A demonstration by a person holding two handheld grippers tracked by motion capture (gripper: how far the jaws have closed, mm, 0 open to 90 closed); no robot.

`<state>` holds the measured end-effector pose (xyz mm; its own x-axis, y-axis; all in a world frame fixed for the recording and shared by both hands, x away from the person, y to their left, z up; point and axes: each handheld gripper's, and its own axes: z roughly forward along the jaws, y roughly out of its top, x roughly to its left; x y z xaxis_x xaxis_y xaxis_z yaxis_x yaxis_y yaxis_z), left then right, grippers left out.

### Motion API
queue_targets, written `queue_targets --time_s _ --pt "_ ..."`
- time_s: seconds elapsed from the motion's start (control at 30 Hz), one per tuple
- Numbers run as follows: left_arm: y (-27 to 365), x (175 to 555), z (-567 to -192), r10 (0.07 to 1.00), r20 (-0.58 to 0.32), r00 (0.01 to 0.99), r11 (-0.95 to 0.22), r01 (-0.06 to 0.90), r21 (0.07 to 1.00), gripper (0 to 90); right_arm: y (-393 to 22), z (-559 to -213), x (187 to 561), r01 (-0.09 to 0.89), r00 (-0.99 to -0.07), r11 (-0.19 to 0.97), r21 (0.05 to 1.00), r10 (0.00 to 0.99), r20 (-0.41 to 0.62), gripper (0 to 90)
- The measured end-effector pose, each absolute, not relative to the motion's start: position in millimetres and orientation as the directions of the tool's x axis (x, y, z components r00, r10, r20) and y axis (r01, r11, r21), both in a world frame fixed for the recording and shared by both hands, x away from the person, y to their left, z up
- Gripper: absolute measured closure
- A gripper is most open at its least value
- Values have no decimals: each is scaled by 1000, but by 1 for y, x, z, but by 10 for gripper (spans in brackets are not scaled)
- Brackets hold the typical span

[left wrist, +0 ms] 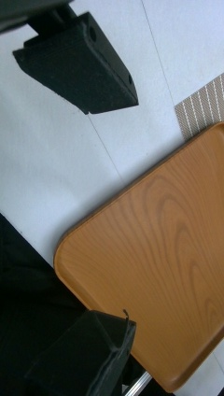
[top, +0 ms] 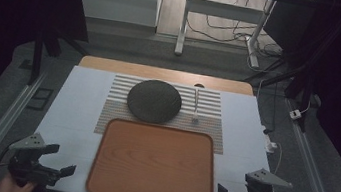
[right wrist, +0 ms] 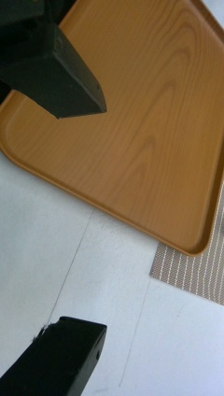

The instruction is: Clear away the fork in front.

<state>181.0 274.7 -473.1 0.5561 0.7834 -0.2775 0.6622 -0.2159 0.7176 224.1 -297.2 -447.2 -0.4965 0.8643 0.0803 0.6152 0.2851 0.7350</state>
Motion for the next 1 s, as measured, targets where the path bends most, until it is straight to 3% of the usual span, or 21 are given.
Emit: queue_targets --time_s 1.0 --pt "270 183 -473 778 -257 574 -257 664 702 0 -290 -449 227 631 -530 335 699 845 74 0"
